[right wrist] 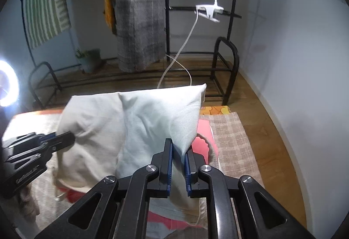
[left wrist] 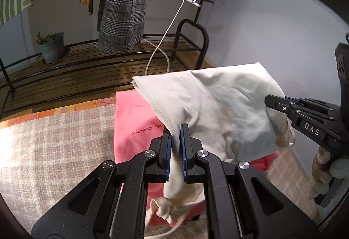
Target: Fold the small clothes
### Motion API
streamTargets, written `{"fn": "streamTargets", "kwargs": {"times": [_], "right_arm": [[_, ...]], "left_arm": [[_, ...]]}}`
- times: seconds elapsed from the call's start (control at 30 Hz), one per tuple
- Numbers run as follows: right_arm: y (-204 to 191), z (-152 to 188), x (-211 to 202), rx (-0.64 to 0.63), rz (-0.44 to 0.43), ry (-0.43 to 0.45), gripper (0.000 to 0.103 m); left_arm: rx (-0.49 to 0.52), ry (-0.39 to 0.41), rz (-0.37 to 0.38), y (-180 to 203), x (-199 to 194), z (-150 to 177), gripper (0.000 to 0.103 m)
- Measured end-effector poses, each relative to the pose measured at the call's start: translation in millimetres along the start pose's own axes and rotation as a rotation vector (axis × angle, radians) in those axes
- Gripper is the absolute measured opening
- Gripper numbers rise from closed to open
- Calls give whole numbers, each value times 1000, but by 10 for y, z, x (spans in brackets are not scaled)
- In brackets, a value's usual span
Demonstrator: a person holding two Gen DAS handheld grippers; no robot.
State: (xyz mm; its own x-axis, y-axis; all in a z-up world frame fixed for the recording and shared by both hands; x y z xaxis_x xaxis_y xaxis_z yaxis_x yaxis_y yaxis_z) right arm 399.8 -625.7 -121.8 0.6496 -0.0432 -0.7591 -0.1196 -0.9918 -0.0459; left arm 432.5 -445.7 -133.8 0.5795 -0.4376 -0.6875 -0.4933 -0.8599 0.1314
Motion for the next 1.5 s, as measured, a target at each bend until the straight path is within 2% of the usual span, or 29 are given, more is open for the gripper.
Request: {"fn": "streamTargets", "kwargs": {"times": [0.13, 0.17, 0.23, 0.53, 0.87, 1.07, 1.3, 1.5], "right_arm": [[-8, 26, 88, -14, 68, -5, 13], [-5, 27, 76, -11, 70, -3, 18], [1, 23, 23, -4, 68, 6, 21], [-81, 32, -439, 11, 52, 38, 23], [-380, 104, -1234, 1, 48, 99, 23], [-637, 199, -1764, 3, 41, 145, 24], [-1033, 466, -2284, -16, 85, 171, 25], [-1384, 822, -2612, -34, 111, 192, 30]], "left_arm": [[-11, -17, -26, -37, 8, 31, 6], [-15, -19, -23, -46, -13, 38, 6], [-17, -20, -20, -55, -62, 51, 6], [2, 4, -6, 44, -512, 96, 6], [18, 84, 2, 74, -1431, 141, 6], [33, 136, -2, -17, -2080, 293, 6], [66, 167, -12, -118, -2699, 597, 6], [100, 182, -6, -172, -3157, 1006, 6]]}}
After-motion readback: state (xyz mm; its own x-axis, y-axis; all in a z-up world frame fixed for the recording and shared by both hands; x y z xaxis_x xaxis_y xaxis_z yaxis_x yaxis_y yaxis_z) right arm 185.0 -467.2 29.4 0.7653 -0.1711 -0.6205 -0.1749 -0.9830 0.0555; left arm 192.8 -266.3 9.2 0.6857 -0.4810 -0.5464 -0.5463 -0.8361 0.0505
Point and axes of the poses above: each gripper's, at about its wrist camera, not at the fingertips, and x roughly the way its jaws point, y to its right, z to its underside, the point moved 4 cm from there along x, roughly the way its jaws point, and after that the axes turned 5 degrees about x, right-handed, at the moved point
